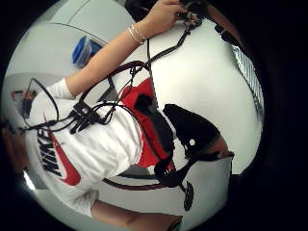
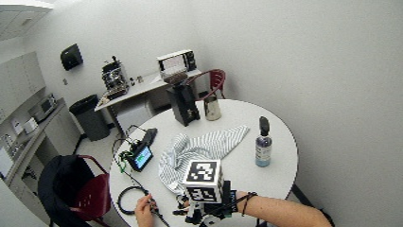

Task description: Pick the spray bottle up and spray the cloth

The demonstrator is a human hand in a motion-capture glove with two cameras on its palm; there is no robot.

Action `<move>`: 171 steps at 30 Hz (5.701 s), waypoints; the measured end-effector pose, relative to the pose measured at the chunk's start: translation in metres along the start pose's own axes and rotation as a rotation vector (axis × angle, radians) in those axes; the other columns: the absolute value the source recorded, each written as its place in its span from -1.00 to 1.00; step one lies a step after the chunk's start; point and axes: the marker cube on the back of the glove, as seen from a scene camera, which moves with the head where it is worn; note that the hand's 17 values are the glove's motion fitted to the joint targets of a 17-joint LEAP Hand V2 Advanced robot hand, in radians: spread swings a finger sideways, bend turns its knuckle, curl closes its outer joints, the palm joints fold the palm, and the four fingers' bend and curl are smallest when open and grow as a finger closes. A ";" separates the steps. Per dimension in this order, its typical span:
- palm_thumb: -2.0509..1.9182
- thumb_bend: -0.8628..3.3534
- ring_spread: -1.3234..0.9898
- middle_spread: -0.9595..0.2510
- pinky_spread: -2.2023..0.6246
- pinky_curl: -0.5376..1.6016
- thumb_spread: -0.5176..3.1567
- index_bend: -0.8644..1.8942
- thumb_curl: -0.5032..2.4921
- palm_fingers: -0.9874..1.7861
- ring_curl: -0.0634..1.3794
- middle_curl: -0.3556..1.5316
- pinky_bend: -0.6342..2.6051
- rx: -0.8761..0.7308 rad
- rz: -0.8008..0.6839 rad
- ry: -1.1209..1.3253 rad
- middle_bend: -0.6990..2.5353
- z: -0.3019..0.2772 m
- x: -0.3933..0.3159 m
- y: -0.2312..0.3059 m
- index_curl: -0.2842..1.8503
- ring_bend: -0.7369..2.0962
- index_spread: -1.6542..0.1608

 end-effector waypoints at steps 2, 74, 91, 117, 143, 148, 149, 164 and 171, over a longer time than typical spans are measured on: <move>0.24 -0.47 0.13 0.52 0.64 -0.39 -0.46 -0.29 -0.61 0.19 -0.77 -0.51 -0.35 0.001 0.006 0.001 -0.37 -0.001 0.000 0.003 -0.69 -0.23 0.57; 0.33 -0.60 0.14 0.50 0.66 -0.18 -0.13 -0.29 -0.48 0.23 -0.46 -0.24 -0.36 1.022 0.832 -0.492 -0.38 -0.025 0.192 0.129 -0.53 -0.21 0.41; 0.31 -0.61 0.14 0.51 0.67 -0.14 -0.20 -0.34 -0.47 0.13 -0.43 -0.22 -0.29 1.084 0.881 -0.918 -0.38 0.027 0.263 0.073 -0.59 -0.19 0.41; 0.48 -0.58 0.07 0.46 0.62 -0.18 -0.27 -0.31 -0.36 0.50 -0.35 -0.18 -0.40 1.222 0.834 -0.901 -0.36 -0.009 0.251 0.163 -0.52 -0.07 0.54; 0.47 -0.60 0.08 0.53 0.54 -0.15 -0.29 -0.30 -0.31 0.57 -0.31 -0.14 -0.36 0.857 0.787 -0.958 -0.31 -0.048 0.239 0.097 -0.50 0.00 0.60; 0.46 -0.61 0.08 0.53 0.53 -0.15 -0.29 -0.30 -0.30 0.58 -0.31 -0.13 -0.36 0.763 0.835 -0.979 -0.30 -0.012 0.236 0.084 -0.50 0.01 0.60; 0.46 -0.60 0.08 0.53 0.53 -0.15 -0.29 -0.30 -0.30 0.58 -0.31 -0.13 -0.36 0.738 0.851 -0.998 -0.30 0.004 0.235 0.082 -0.50 0.01 0.60; 0.46 -0.60 0.08 0.54 0.53 -0.14 -0.29 -0.30 -0.28 0.58 -0.31 -0.13 -0.35 0.810 0.845 -0.963 -0.28 -0.057 0.237 0.107 -0.49 0.02 0.61; 0.46 -0.61 0.08 0.55 0.53 -0.14 -0.29 -0.30 -0.28 0.58 -0.31 -0.13 -0.35 0.693 0.899 -1.090 -0.28 0.033 0.230 0.093 -0.49 0.03 0.61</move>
